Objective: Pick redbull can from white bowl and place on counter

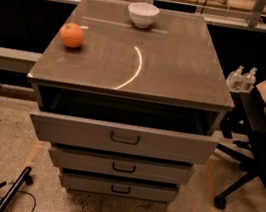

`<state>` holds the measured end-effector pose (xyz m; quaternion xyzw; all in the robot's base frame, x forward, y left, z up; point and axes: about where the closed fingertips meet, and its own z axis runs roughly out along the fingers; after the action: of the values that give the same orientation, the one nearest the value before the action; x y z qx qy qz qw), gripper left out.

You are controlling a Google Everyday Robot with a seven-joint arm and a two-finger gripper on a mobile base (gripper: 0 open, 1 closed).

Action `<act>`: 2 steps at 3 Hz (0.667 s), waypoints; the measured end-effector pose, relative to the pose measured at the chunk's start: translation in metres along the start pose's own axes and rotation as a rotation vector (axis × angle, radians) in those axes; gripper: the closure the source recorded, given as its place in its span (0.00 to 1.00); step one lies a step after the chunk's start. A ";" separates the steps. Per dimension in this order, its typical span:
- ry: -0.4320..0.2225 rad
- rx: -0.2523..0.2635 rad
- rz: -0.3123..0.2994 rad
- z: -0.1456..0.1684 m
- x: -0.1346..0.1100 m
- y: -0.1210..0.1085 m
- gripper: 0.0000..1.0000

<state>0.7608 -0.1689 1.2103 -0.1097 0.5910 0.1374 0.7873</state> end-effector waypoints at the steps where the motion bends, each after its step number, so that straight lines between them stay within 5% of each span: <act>1: 0.035 -0.058 -0.007 -0.006 0.050 0.037 1.00; 2: 0.084 -0.114 0.009 -0.015 0.095 0.074 1.00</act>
Offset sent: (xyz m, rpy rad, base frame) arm -0.0307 0.1190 -0.1679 -0.0763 0.1536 0.1882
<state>0.7465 -0.0959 1.1145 -0.1574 0.6153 0.1694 0.7536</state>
